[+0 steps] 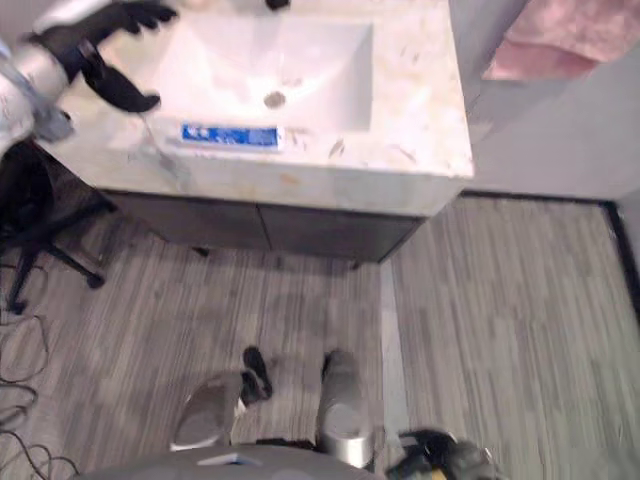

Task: Organize the bathroom.

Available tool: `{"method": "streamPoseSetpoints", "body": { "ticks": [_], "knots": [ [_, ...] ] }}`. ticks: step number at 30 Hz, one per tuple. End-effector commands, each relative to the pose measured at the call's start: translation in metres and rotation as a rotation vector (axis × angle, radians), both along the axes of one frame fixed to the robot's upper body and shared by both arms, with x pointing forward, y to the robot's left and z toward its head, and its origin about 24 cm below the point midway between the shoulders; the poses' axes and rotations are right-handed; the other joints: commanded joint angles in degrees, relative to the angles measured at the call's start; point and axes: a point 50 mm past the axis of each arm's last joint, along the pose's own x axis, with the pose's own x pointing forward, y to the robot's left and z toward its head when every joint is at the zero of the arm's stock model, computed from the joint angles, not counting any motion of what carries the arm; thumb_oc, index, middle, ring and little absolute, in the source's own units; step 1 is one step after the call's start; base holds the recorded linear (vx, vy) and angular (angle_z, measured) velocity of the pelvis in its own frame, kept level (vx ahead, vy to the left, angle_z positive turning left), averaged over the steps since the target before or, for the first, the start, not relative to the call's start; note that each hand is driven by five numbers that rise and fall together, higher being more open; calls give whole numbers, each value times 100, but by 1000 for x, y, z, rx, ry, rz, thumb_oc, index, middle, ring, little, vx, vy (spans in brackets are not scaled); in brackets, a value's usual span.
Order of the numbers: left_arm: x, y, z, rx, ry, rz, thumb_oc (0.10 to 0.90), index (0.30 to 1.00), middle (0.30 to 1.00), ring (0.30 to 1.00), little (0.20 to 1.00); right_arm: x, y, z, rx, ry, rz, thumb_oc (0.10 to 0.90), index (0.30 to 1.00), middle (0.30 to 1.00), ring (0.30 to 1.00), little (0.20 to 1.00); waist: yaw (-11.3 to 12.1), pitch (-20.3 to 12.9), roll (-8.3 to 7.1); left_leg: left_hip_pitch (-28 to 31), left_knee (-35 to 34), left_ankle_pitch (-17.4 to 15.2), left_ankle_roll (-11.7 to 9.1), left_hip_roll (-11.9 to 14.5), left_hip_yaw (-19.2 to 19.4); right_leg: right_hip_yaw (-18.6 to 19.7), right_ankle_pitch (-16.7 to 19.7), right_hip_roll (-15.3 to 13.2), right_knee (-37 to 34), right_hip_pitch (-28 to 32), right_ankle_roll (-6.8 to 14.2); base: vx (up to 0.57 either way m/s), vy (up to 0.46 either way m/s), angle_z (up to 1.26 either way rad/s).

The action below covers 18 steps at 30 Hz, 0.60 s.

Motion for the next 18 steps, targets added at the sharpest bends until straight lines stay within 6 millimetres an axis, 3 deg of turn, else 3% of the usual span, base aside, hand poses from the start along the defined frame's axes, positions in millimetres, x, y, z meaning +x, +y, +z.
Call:
{"method": "streamPoseSetpoints", "body": {
  "ticks": [1,2,4,9,18],
  "knots": [
    [-32,-2,78,-77,-367,-39,800,900,900,900,900,-16,-15,1,-33,87,10,800,900,900,900,900,-124,-230,62,-83,296,-19,-345,300,-375,-37,548,-149,-1313,747,120,-76,-70,40],
    [-32,-3,79,-83,-372,-47,800,900,900,900,900,-14,-15,2,-30,80,9,800,900,900,900,900,-129,-212,64,-132,363,-61,-349,320,-370,-72,485,-147,-1293,760,100,-87,-91,57],
    [-36,-12,86,-73,-394,-83,800,900,900,900,900,2,-18,5,-34,29,-32,800,900,900,900,900,-98,-191,104,-287,268,163,-471,381,-298,-255,580,-58,-1688,886,-54,-137,-81,72],
    [-40,-18,98,-70,-429,-104,800,900,900,900,900,12,-21,9,-44,-25,-51,800,900,900,900,900,-75,-176,151,-231,-112,338,-532,429,-284,-361,581,-32,-1853,916,-86,-66,-22,31],
    [-41,-7,99,-39,-399,-92,800,900,900,900,900,-5,-13,2,-19,29,-42,800,900,900,900,900,-100,-329,170,164,-541,447,-546,407,-109,-428,778,-44,-2218,1186,58,62,-36,4]
  ]
}}
